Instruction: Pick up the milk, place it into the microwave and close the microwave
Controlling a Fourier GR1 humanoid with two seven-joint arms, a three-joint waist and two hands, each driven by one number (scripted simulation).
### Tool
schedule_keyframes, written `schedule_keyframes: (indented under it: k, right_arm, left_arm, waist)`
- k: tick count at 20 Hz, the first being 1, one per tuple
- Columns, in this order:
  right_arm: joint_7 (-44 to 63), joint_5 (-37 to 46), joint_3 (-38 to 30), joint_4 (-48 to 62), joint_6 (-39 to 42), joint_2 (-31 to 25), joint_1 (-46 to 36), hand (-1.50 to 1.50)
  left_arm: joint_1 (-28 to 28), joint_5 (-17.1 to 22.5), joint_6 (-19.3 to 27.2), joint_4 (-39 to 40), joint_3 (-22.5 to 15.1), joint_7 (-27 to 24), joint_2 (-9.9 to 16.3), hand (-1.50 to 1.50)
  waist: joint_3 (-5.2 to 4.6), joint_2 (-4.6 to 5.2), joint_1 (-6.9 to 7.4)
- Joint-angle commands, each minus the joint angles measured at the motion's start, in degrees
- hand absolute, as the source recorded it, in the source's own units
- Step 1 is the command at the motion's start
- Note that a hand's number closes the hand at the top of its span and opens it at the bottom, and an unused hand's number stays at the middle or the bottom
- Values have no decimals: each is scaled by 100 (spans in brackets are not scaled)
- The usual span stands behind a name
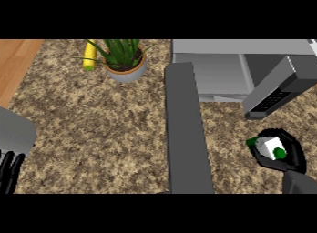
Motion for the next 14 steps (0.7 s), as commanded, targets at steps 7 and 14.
schedule_keyframes:
  k: [7, 14]
  right_arm:
    - [27, -147, 360, -592, 775, 540, -274, 150]
    - [560, -107, 1007, -2279, 425, 1047, 521, 150]
  left_arm:
    - [174, 64, -131, 88, 245, -262, 13, -150]
    - [300, -54, -157, 190, 139, -400, -110, -150]
  waist:
    - [-17, -36, -37]
    - [-24, -56, -131]
